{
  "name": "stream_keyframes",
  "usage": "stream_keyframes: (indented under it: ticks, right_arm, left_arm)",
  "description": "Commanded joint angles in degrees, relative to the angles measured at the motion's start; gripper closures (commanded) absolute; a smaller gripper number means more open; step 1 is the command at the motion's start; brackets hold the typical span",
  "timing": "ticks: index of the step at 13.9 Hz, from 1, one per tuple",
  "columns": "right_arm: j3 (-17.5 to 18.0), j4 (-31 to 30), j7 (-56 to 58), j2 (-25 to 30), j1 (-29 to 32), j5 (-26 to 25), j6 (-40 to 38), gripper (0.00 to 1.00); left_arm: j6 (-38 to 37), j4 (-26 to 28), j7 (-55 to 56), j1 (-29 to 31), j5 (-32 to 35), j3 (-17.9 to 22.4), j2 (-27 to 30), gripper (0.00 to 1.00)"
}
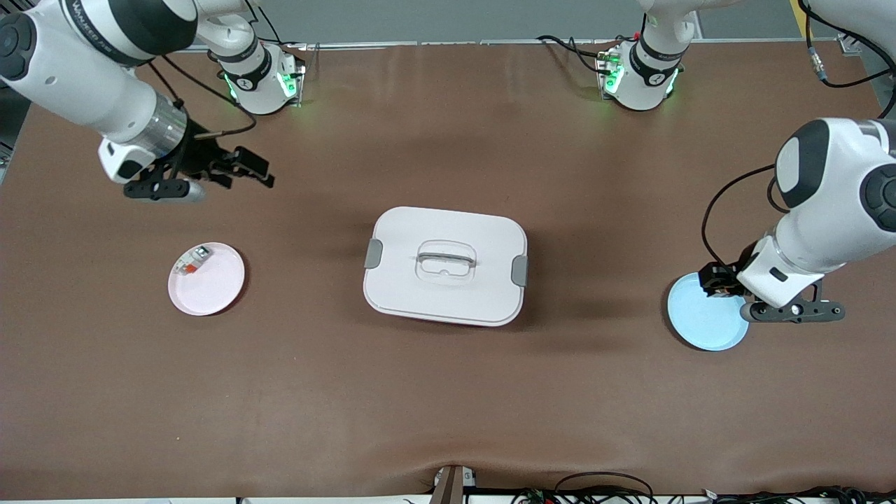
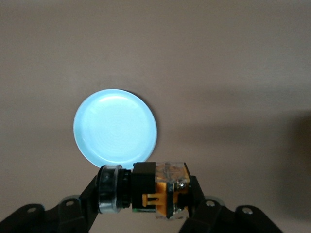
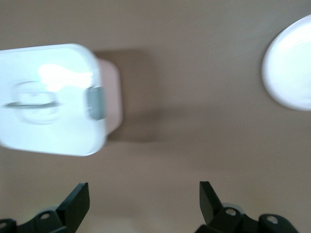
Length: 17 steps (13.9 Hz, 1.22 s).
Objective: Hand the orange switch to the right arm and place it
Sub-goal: 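Lift the switch with the left gripper while the right gripper approaches, then carry the switch over the white box toward the right gripper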
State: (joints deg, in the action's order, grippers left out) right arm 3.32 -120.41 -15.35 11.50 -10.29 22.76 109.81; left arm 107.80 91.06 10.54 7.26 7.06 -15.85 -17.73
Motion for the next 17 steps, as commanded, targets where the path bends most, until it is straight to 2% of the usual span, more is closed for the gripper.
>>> stream_keyframes:
  ticks: [1, 3, 7, 10, 12, 15, 17]
  right_arm:
    - [-0.3, -3.4, -2.6, 4.2, -1.7, 7.0, 2.0, 0.0]
    - [-0.3, -4.7, -2.8, 5.9, -4.0, 9.0, 5.2, 0.0]
    - [-0.3, -9.8, -3.3, 9.2, -8.5, 17.1, 13.7, 0.0]
    - [-0.2, -10.5, -4.5, 9.2, -11.8, 22.6, 18.4, 0.0]
    - [-0.2, -11.1, -5.6, 9.1, -16.1, 24.3, 23.8, 0.0]
    - [-0.2, -11.0, -12.7, 7.3, -22.5, 24.5, 33.5, 0.0]
    - [-0.2, -10.7, -15.7, 5.7, -25.2, 25.3, 37.2, 0.0]
  left_arm:
    - [-3.8, -3.8, 4.2, 0.0, -4.8, -2.4, -0.3, 1.0]
    - [-6.2, -5.1, 10.3, 0.0, -5.7, -5.9, -0.3, 1.0]
    - [-7.3, -6.9, 24.4, -0.2, -9.4, -12.2, -0.7, 1.0]
    - [-7.2, -8.4, 34.9, -0.9, -11.0, -17.1, -2.1, 1.0]
    - [-6.6, -8.8, 42.0, -3.6, -11.8, -18.2, -2.7, 1.0]
    - [-6.0, -12.3, 52.5, -8.6, -16.0, -18.1, -5.8, 1.0]
    - [-3.5, -14.1, 60.3, -11.9, -16.1, -18.1, -7.8, 1.0]
